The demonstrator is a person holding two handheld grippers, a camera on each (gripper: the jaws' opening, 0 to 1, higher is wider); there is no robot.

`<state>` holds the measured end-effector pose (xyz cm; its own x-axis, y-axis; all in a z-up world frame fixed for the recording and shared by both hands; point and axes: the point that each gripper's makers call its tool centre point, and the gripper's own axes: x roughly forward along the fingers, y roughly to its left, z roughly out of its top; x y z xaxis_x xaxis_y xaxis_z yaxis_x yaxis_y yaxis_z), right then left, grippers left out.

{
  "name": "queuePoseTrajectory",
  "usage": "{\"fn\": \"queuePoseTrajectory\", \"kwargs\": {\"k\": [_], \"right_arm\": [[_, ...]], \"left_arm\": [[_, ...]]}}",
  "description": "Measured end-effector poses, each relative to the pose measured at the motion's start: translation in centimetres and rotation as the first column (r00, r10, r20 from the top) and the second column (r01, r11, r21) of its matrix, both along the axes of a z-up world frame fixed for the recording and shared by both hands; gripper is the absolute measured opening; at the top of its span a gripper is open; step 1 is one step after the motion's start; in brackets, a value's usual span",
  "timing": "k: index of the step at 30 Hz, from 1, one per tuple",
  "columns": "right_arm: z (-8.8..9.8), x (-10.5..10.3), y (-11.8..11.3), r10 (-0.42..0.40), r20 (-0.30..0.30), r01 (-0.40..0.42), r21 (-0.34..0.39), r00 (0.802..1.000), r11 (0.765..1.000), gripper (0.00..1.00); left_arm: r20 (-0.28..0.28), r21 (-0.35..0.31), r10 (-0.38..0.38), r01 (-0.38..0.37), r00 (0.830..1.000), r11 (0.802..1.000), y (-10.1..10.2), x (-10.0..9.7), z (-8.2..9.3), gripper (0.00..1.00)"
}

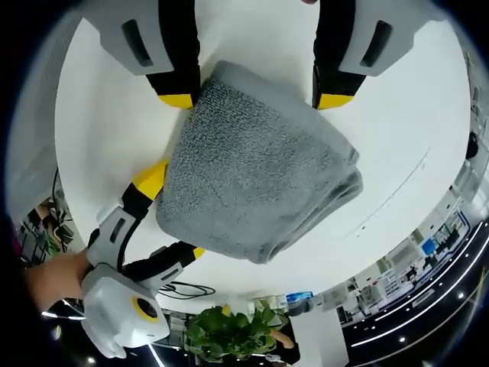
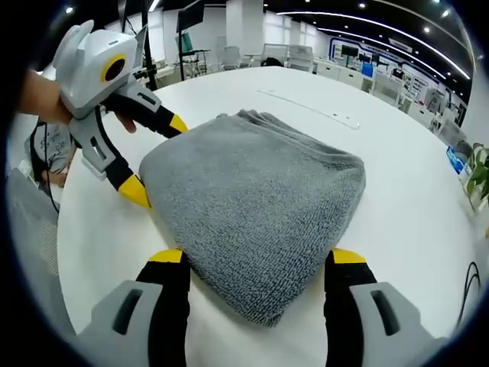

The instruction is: Fold the towel on the table until its edges align and the towel forms a compact rectangular stack.

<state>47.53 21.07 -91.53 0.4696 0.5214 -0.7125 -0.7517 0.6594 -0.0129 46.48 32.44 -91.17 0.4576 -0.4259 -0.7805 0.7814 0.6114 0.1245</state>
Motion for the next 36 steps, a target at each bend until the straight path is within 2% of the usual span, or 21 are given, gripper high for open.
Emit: {"fn": "queuePoseTrajectory", "kwargs": {"k": [6, 8, 19, 24, 29, 32, 33, 36], "right_arm": [[0.0, 1.0, 0.1, -0.014, -0.006, 0.014, 0.001, 1.000, 1.000, 0.72], [0.2, 1.1, 0.4, -0.021, -0.012, 0.021, 0.029, 1.000, 0.999, 0.73], [1.5, 1.1, -0.3, -0.045, 0.022, 0.043, 0.077, 0.999, 0.996, 0.77], [1.8, 0.6, -0.4, -0.051, 0.018, 0.049, 0.097, 0.999, 0.994, 0.83], [2.9, 0.7, -0.2, -0.053, 0.039, 0.047, 0.129, 0.998, 0.991, 0.90], [3.2, 0.6, 0.2, -0.048, 0.045, 0.041, 0.146, 0.998, 0.988, 0.99], [3.3, 0.5, 0.2, -0.046, 0.045, 0.039, 0.144, 0.998, 0.989, 0.99], [3.8, 0.5, 0.2, -0.058, 0.050, 0.050, 0.162, 0.997, 0.986, 0.99]], "left_arm": [[0.010, -0.004, -0.002, 0.002, 1.000, 1.000, 0.0, 1.2, 0.0, 0.61], [0.013, 0.004, 0.002, -0.002, 1.000, 1.000, 0.1, 1.4, 0.1, 0.61], [0.020, -0.017, 0.036, -0.035, 0.999, 0.999, 0.5, 0.7, 0.5, 0.65], [0.031, -0.016, 0.052, -0.051, 0.998, 0.999, 0.9, 0.2, 1.0, 0.67], [0.057, -0.031, 0.089, -0.087, 0.994, 0.996, 1.6, 0.2, 2.1, 0.76], [0.065, -0.057, 0.134, -0.131, 0.989, 0.990, 1.9, 0.3, 2.8, 0.82], [0.058, -0.066, 0.149, -0.145, 0.987, 0.987, 1.9, 0.2, 2.9, 0.86], [0.083, -0.067, 0.162, -0.157, 0.983, 0.985, 2.2, 0.1, 3.4, 0.93]]}}
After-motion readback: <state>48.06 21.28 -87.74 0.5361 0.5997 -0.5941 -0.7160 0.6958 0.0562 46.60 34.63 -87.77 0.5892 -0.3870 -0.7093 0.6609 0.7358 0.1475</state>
